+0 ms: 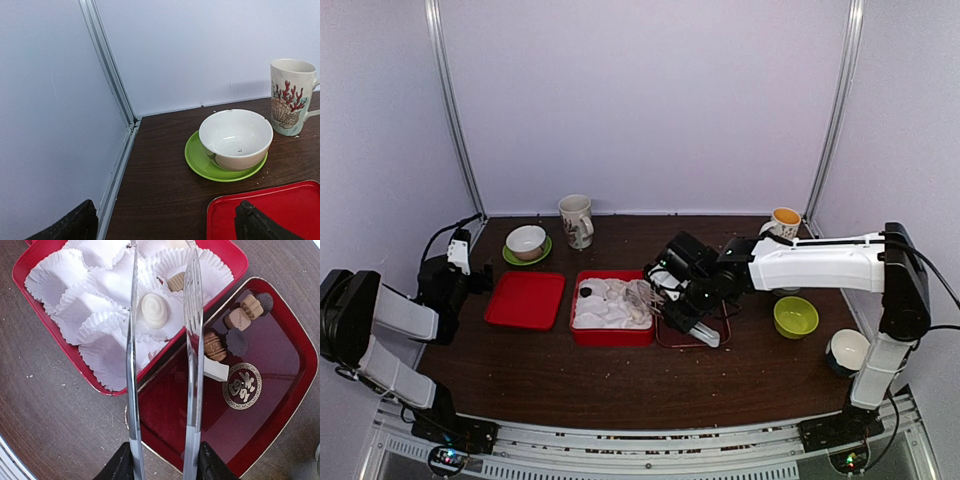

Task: Pack the chocolate
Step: Place the fake chocolate in the empty pocket of the box, then place the clamp on the plate.

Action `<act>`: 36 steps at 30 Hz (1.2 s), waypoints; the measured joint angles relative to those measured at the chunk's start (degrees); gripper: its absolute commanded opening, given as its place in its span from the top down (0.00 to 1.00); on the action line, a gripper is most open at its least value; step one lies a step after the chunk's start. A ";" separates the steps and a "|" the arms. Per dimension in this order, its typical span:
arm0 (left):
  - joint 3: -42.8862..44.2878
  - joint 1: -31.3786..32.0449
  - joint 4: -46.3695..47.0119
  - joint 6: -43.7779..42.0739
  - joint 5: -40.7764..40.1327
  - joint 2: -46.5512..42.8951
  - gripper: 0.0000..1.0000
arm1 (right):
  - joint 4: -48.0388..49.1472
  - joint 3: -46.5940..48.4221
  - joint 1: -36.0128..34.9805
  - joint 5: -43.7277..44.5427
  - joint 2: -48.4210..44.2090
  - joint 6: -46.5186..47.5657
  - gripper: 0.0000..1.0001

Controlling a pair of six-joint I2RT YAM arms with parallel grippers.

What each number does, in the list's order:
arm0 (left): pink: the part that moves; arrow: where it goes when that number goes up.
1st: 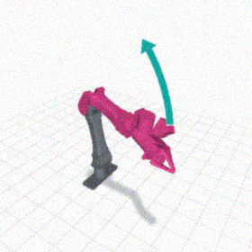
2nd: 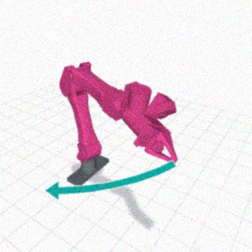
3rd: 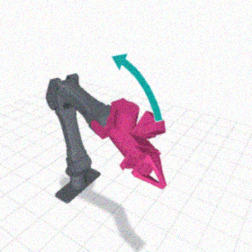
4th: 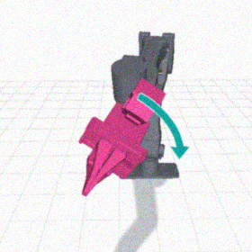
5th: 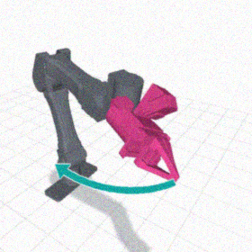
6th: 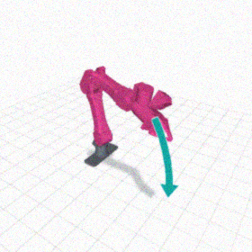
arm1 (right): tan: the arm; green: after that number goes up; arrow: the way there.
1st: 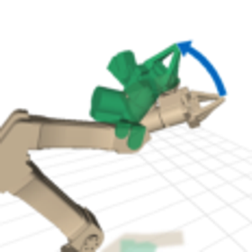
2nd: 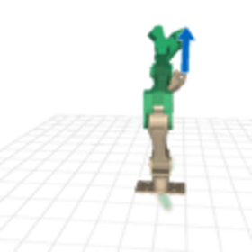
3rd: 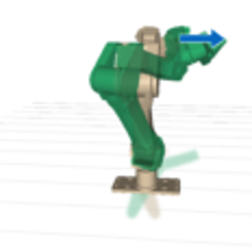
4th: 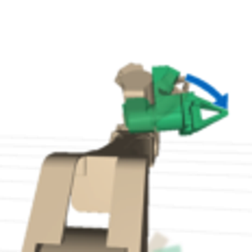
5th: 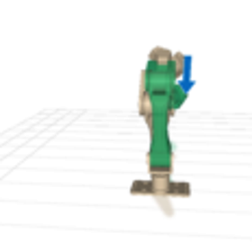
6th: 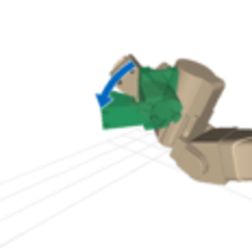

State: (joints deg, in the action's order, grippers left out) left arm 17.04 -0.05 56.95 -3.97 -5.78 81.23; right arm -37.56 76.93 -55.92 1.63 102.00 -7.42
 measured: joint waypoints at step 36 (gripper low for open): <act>0.00 0.00 0.00 0.00 0.00 0.00 0.02 | 17.86 -24.11 3.61 9.70 -15.45 -20.72 0.61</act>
State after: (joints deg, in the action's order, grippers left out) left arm 17.04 -0.05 56.95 -3.97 -5.78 81.23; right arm -19.70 52.82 -52.31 11.33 86.54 -28.14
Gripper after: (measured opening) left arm 0.978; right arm 0.388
